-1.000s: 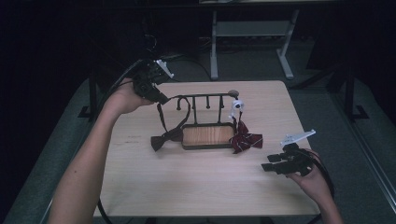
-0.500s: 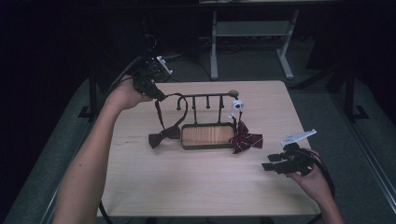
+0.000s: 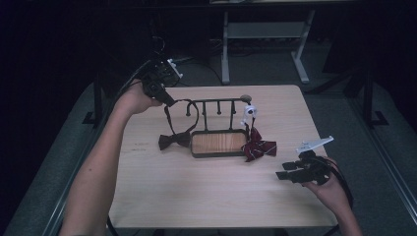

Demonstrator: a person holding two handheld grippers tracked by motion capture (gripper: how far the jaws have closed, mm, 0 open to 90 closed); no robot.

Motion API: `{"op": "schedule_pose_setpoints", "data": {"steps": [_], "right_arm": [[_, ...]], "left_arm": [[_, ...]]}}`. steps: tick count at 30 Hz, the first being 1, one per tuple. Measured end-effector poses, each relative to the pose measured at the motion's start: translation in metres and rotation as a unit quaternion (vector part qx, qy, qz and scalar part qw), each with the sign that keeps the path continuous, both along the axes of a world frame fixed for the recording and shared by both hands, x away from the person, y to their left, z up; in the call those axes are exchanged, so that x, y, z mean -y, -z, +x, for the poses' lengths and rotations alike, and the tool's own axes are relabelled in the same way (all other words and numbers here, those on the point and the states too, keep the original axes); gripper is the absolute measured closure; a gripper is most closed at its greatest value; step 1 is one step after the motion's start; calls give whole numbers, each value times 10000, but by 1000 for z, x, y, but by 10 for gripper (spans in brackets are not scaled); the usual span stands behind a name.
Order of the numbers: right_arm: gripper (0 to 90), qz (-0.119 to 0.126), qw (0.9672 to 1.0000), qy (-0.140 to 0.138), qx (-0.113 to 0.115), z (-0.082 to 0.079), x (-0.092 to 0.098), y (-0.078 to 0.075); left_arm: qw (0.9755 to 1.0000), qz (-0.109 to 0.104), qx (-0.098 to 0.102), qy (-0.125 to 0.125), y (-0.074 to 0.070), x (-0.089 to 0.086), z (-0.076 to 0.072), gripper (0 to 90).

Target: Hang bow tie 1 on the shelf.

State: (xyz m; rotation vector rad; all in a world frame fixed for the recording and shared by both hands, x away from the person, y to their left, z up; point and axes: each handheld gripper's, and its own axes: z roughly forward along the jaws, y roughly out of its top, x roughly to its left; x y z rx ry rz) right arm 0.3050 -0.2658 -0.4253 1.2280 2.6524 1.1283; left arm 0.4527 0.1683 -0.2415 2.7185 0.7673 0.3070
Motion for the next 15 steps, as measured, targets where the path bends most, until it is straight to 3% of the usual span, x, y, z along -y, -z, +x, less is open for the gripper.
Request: {"op": "schedule_pose_setpoints", "data": {"steps": [15], "right_arm": [[475,-3,10000,-10,-5,1,3,2]], "left_arm": [[10000,-42,-6,2,2,-1,-1,826]]}}
